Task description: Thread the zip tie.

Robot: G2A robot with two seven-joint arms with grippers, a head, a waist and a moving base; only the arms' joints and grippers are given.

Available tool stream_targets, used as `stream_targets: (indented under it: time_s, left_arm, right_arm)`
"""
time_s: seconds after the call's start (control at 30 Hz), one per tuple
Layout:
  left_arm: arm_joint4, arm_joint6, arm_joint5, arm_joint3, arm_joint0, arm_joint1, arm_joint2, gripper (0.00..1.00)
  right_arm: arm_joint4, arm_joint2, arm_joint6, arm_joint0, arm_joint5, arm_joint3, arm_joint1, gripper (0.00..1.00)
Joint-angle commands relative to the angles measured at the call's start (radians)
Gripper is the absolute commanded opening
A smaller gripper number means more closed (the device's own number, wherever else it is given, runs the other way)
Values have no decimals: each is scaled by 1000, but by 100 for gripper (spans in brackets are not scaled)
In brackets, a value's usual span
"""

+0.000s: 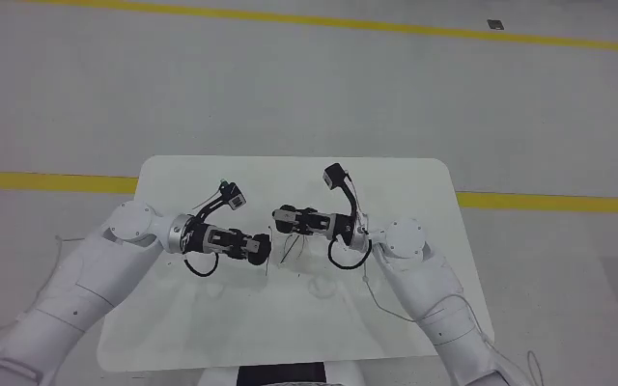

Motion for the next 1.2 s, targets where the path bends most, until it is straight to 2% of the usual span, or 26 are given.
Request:
stream_targets:
  time_s: [0.0,0.17,0.43,0.57,0.87,1.17]
  left_arm:
    - [0,0,0,0,0,0,0,0]
    - [0,0,0,0,0,0,0,0]
    - [0,0,0,0,0,0,0,0]
    - [0,0,0,0,0,0,0,0]
    - [0,0,0,0,0,0,0,0]
    - [0,0,0,0,0,0,0,0]
  right_arm:
    - [-10,3,4,2,10,-10,2,31]
    - [-43,7,21,10,34,-32,9,24]
    - [-61,8,44,16,59,-59,16,22]
    - [-60,0,53,21,66,-67,18,15]
    - [-69,-20,60,40,75,-68,20,19]
    - [-69,-38,64,52,72,-64,22,15]
